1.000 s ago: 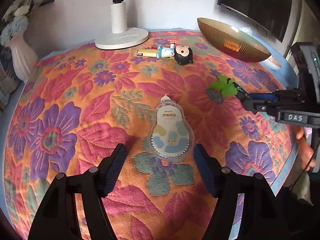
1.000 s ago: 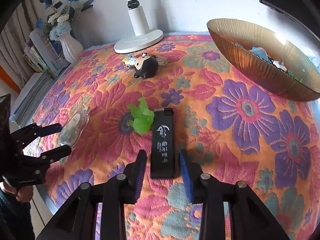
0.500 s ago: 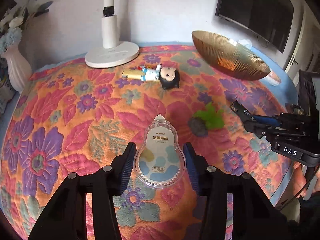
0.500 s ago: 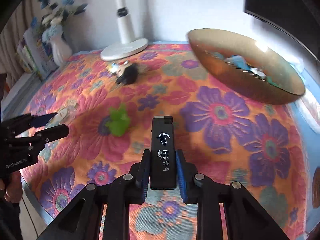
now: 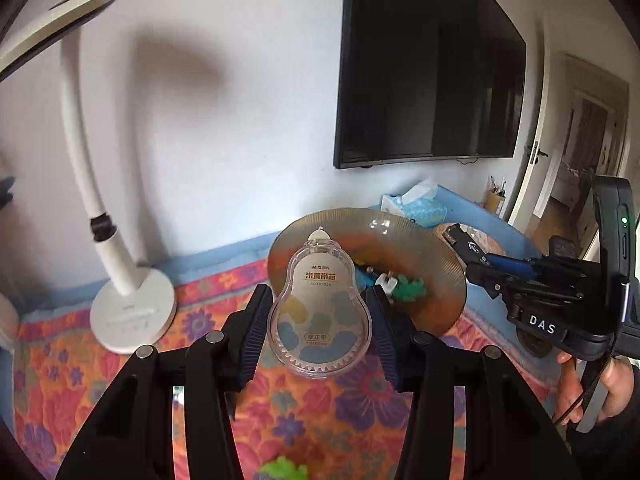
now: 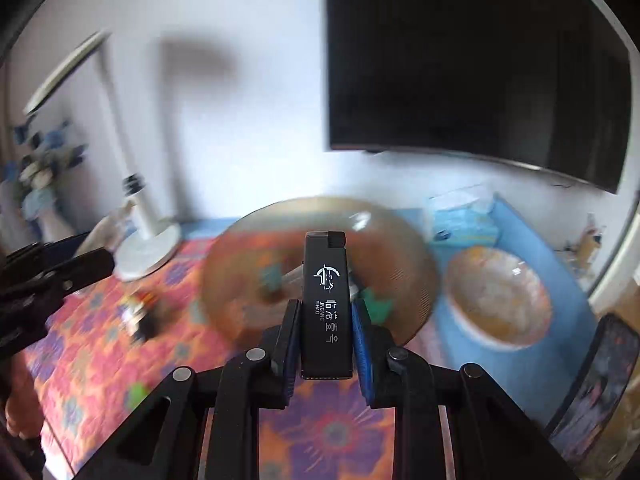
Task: Organize rigid objects
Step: 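Carry the tape dispenser and USB stick over the glass bowl and open both tools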
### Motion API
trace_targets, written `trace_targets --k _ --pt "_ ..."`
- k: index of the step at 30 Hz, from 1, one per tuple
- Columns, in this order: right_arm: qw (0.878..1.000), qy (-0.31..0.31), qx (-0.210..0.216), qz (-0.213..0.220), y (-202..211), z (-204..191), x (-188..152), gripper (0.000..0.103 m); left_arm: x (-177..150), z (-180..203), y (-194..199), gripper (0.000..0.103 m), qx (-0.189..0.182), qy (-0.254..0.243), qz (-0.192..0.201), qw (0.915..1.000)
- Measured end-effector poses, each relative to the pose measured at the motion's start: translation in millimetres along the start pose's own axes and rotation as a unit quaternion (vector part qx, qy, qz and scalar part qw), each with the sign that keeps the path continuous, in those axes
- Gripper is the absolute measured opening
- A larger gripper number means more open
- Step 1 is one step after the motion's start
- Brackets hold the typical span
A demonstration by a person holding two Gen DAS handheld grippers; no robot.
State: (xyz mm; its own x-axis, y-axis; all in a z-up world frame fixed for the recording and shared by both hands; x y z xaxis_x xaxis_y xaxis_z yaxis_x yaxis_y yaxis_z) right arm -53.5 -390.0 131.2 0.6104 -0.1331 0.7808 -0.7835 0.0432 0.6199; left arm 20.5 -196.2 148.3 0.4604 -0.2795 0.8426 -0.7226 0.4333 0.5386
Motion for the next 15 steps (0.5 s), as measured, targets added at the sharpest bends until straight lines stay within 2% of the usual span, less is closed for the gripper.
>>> trace_targets --k 3,8,14,15 --pt "0.998 -0.016 -0.05 -0.019 -29 31 18 0.024 15 15 -35 0.046 -0.008 -0.002 -0.014 0.9999" --pt "0.995 -0.03 -0.074 -0.066 -70 57 16 0.024 10 27 -85 0.046 -0.017 0.013 -0.058 0.9981" --pt "0.992 -0.031 -0.09 -0.08 -79 62 6 0.023 7 36 -98 0.046 -0.018 0.014 -0.07 0.9973" --pt "0.993 -0.034 -0.085 -0.079 -80 62 6 0.024 7 36 -97 0.053 -0.016 0.017 -0.068 0.9974"
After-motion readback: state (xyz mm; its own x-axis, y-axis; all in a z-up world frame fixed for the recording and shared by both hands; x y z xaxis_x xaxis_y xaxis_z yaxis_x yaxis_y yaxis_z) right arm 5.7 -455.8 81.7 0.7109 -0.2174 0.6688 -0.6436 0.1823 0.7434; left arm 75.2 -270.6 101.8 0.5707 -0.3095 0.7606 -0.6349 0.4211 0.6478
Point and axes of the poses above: each gripper's, at about its wrist camera, not at the fingertips, and y roughly against the way its jaws point, z to its right, x to its top, the point moved 3 cm from there along -y, roughly the way its jaws point, and after that the axes turned 6 degrees about x, right-handed, at the moved point
